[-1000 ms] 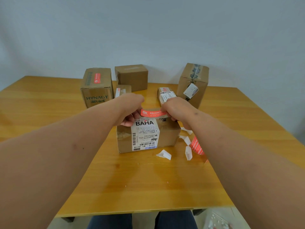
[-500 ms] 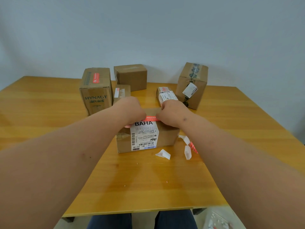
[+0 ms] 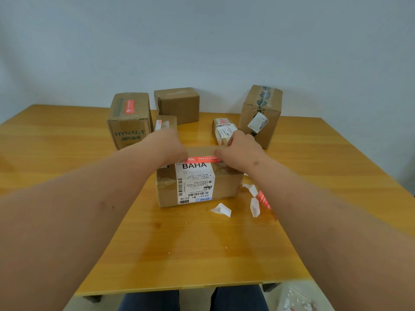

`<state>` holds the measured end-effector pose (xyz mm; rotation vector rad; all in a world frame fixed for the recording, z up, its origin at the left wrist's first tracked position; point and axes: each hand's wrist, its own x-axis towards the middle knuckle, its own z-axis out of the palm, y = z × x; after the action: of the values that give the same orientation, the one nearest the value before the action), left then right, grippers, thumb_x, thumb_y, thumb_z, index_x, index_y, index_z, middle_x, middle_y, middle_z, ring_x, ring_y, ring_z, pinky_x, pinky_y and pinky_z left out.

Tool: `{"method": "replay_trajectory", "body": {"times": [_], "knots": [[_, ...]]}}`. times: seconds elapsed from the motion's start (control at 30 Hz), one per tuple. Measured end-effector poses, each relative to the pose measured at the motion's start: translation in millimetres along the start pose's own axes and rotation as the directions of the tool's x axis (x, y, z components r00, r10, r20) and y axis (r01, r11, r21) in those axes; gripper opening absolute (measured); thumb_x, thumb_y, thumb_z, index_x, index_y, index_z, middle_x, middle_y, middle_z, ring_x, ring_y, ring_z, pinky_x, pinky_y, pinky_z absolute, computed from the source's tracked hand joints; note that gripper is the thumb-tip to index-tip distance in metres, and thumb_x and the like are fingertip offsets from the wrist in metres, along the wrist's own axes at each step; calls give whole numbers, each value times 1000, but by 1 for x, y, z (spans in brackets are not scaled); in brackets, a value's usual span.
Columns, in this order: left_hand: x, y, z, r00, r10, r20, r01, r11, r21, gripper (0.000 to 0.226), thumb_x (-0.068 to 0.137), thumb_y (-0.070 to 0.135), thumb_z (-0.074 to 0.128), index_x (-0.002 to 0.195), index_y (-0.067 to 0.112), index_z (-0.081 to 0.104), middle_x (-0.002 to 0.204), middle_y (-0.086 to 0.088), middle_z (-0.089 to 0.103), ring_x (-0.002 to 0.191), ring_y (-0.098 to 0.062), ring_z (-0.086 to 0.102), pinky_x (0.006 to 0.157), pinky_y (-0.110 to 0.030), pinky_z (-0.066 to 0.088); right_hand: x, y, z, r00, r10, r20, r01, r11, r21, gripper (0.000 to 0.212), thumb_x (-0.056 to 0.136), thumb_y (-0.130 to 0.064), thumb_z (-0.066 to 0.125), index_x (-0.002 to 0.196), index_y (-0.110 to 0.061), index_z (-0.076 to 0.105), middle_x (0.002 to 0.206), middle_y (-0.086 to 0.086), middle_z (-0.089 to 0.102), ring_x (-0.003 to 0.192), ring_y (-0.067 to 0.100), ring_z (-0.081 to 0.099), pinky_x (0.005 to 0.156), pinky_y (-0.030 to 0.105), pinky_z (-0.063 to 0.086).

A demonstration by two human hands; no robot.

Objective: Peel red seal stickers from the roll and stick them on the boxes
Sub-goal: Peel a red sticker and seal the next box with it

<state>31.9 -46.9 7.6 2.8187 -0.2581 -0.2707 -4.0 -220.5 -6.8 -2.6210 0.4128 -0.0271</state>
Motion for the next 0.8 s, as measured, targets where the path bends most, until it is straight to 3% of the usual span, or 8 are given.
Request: {"method": "replay_trajectory", "body": {"times": [0.1, 0.2, 0.33, 0.4, 0.47, 0.6, 0.7, 0.8], "knots": [[0, -4, 7, 999, -11, -39, 3, 978, -208, 12, 89, 19, 61, 99, 13, 58, 91, -6, 65, 86, -22, 64, 69, -31, 56, 0, 3, 5, 1000, -4, 16, 3, 998, 60, 46, 82, -33, 58, 123, -18, 46, 120, 7, 50, 99, 24, 57, 74, 33, 49], [-3, -3, 8, 998, -9, -61, -10, 951, -309, 8, 91, 22, 58, 95, 15, 55, 93, -7, 65, 86, -22, 62, 71, -33, 55, 0, 7, 1, 998, -40, 39, 36, 996, 83, 32, 86, -29, 56, 115, -19, 51, 115, 3, 57, 94, 17, 56, 69, 29, 46], [-9, 2, 11, 1000, 17, 2, -17, 982, -188, 46, 77, 49, 75, 98, 17, 50, 88, -3, 66, 84, -19, 63, 71, -34, 56, -2, 6, 0, 994, -32, 102, 21, 994, 111, 45, 72, -50, 72, 101, -24, 48, 101, -1, 54, 88, 16, 58, 72, 32, 52], [-9, 1, 11, 1000, 1, 10, 2, 972, -233, 39, 78, 37, 76, 101, 18, 50, 92, -5, 65, 84, -20, 63, 73, -36, 58, -2, 7, -1, 994, -24, 103, 9, 990, 143, 35, 76, -36, 70, 101, -23, 49, 103, 1, 57, 90, 17, 58, 75, 33, 53], [-10, -1, 9, 1000, -15, 20, 21, 931, -365, 29, 83, 20, 71, 104, 17, 51, 92, -6, 63, 81, -19, 62, 65, -32, 55, -2, 9, -2, 996, -11, 89, -7, 980, 197, 29, 81, -26, 65, 106, -21, 50, 107, 2, 58, 91, 16, 56, 71, 29, 50], [-9, -5, 10, 1000, -15, 24, 25, 862, -506, 25, 87, 11, 63, 108, 20, 51, 98, -7, 61, 84, -21, 63, 59, -29, 53, -4, 11, -1, 994, -4, 107, -20, 973, 228, 26, 86, -23, 59, 110, -21, 47, 112, 3, 58, 86, 14, 56, 61, 26, 44], [-7, -13, 11, 999, -22, -36, 4, 902, -432, 27, 87, 27, 63, 113, 29, 55, 120, -7, 55, 110, -29, 54, 84, -42, 55, -6, 9, -5, 987, 42, 157, -83, 960, 266, 39, 88, -26, 58, 123, -22, 42, 122, 5, 51, 93, 19, 52, 65, 29, 47], [-17, -15, 7, 998, 24, 57, -16, 988, -151, 78, 72, 72, 65, 132, 24, 52, 136, -5, 46, 131, -32, 34, 107, -47, 36, -9, 6, -4, 938, 102, 331, -193, 947, 257, 82, 70, -46, 76, 137, -30, 30, 128, 4, 44, 111, 28, 50, 76, 43, 56]]}}
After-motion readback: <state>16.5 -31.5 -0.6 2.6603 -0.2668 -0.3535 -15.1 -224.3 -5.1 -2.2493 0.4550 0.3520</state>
